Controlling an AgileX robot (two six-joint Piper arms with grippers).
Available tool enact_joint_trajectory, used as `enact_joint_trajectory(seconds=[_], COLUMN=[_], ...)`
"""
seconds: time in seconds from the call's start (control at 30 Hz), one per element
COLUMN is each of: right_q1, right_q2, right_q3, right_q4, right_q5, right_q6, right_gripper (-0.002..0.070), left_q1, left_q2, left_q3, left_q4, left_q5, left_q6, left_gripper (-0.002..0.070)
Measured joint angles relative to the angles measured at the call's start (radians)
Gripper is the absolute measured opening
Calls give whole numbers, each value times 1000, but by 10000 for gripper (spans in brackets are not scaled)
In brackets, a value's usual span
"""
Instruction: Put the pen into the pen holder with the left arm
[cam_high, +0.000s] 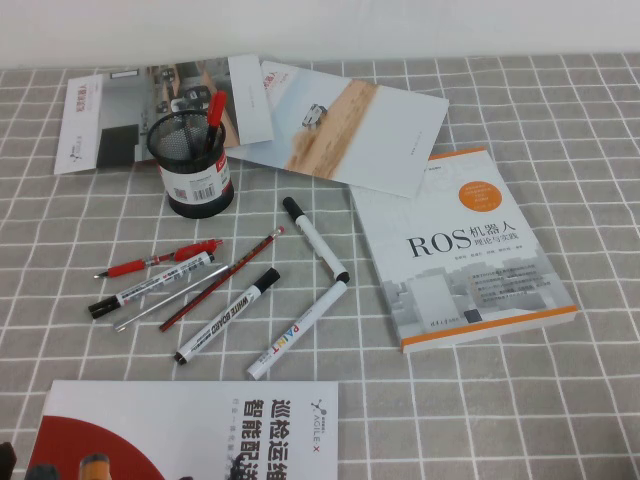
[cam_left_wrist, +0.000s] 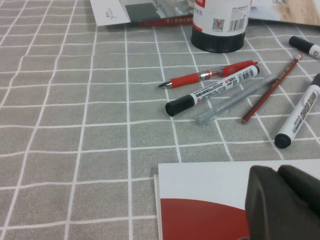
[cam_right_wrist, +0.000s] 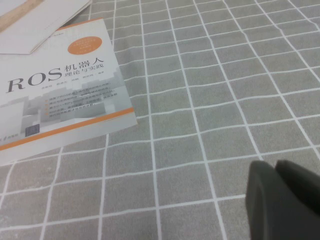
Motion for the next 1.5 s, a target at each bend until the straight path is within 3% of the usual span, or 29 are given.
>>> enact_joint_trajectory(seconds=[0.9,1.03,1.33,1.5], right_q1=[0,0,0,0], right_q2=[0,0,0,0], right_q3=[0,0,0,0], right_q4=[0,0,0,0], right_q5=[0,0,0,0], right_q6=[0,0,0,0], right_gripper=[-15,-15,-15,-15], left_q1=[0,0,0,0], left_q2=[0,0,0,0], left_q3=[0,0,0,0], left_q4=[-32,-114,-457,-506], left_q5=[-47,-87,-207,-283], left_q6=[0,0,0,0], left_gripper=[0,0,0,0])
